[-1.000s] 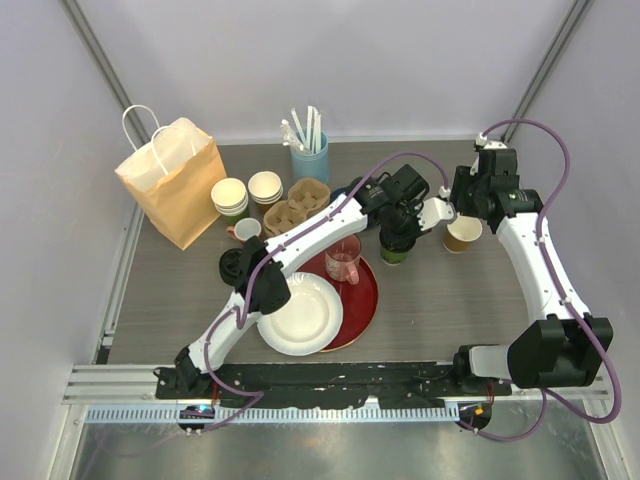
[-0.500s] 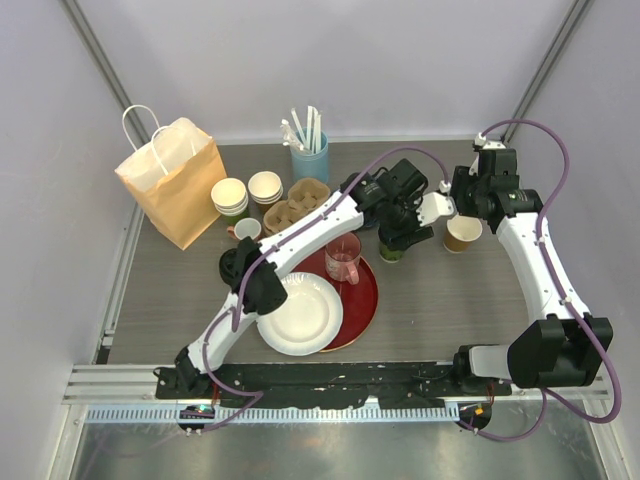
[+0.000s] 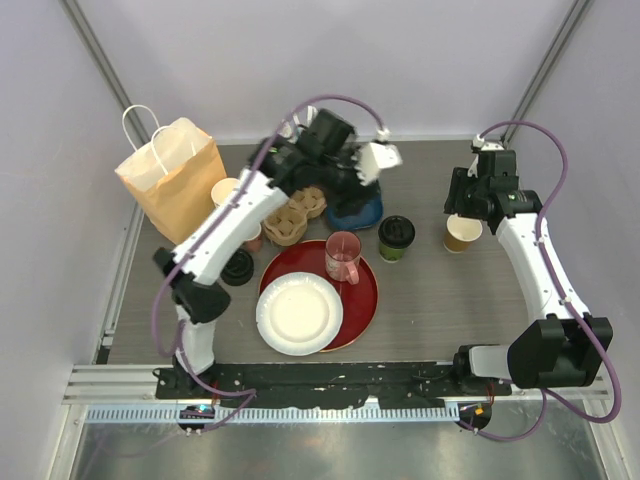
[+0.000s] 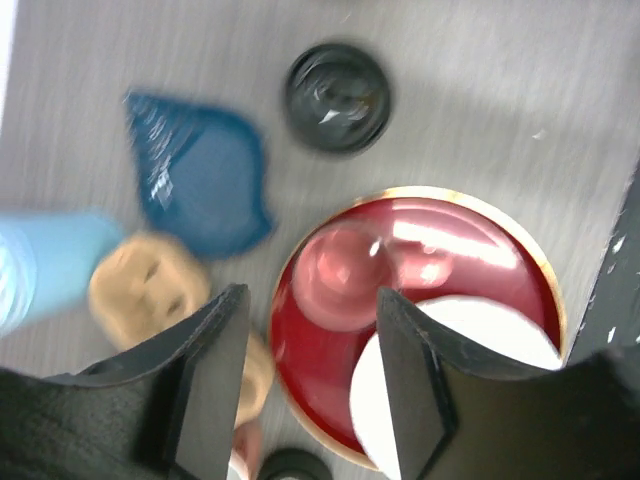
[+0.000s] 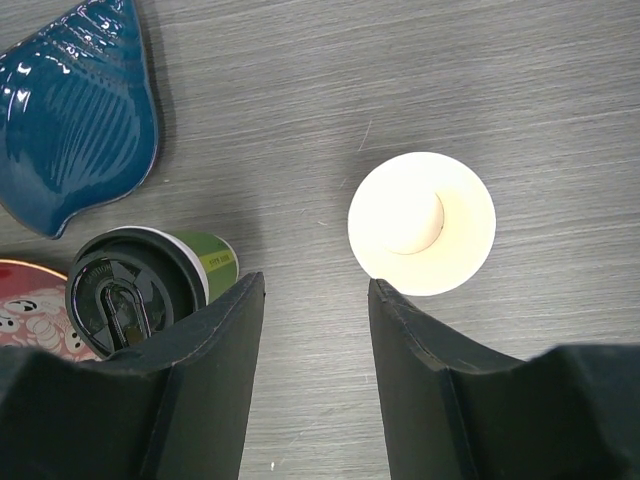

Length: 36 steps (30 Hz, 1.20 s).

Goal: Pack the takeout coffee

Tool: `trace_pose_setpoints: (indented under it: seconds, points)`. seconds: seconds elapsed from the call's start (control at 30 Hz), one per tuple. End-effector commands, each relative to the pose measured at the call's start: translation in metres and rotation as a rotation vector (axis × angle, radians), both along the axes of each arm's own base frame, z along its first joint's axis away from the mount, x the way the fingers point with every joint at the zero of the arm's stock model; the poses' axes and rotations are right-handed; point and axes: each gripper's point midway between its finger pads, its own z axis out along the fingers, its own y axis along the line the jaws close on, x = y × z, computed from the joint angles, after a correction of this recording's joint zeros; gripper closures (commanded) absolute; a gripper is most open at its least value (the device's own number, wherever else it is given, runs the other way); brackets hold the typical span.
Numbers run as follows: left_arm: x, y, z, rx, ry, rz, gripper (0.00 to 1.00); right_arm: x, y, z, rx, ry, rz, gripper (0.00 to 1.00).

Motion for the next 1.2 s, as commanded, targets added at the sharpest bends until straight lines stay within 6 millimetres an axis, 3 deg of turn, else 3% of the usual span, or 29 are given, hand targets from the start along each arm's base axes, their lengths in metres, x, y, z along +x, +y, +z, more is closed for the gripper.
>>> trace_pose_setpoints:
  seconds: [0.0, 0.1, 0.13, 0.17, 0.2, 0.27, 0.3, 0.4, 0.5, 0.63, 0.8, 1.03, 1.17]
  points:
    - [0.024, 0.119, 0.010, 0.059, 0.066, 0.226, 0.45, 0.000, 0.005, 0.015, 0.007, -0.058, 0.025, 0.49]
    - [0.033, 0.166, 0.000, 0.074, 0.103, 0.320, 0.47, 0.000, 0.005, 0.015, 0.007, -0.061, 0.027, 0.48]
    - [0.034, 0.196, -0.011, 0.091, 0.128, 0.380, 0.46, 0.000, 0.006, 0.014, 0.008, -0.059, 0.028, 0.49]
    - [0.038, 0.209, -0.017, 0.097, 0.127, 0.410, 0.45, 0.000, 0.007, 0.014, 0.007, -0.058, 0.032, 0.48]
    - [0.039, 0.235, -0.037, 0.132, 0.166, 0.455, 0.44, 0.000, 0.008, 0.014, 0.007, -0.058, 0.035, 0.48]
    - [0.040, 0.257, -0.048, 0.144, 0.176, 0.498, 0.42, 0.000, 0.010, 0.013, 0.006, -0.058, 0.042, 0.49]
    - [0.040, 0.275, -0.066, 0.172, 0.217, 0.542, 0.41, 0.000, 0.011, 0.012, 0.006, -0.055, 0.043, 0.48]
    - [0.048, 0.304, -0.095, 0.202, 0.249, 0.622, 0.41, -0.001, 0.013, 0.011, 0.004, -0.051, 0.053, 0.48]
    - [0.048, 0.315, -0.122, 0.248, 0.277, 0.629, 0.45, -0.001, 0.015, 0.009, 0.002, -0.047, 0.060, 0.48]
    - [0.044, 0.311, -0.144, 0.263, 0.309, 0.553, 0.46, -0.003, 0.015, 0.008, -0.007, -0.042, 0.060, 0.48]
    - [0.045, 0.323, -0.172, 0.316, 0.353, 0.519, 0.46, -0.002, 0.016, 0.009, -0.016, -0.047, 0.068, 0.48]
    - [0.046, 0.328, -0.199, 0.318, 0.422, 0.527, 0.46, -0.002, 0.018, 0.007, -0.021, -0.041, 0.078, 0.48]
    - [0.046, 0.333, -0.204, 0.312, 0.425, 0.542, 0.46, -0.002, 0.019, 0.009, -0.024, -0.047, 0.084, 0.49]
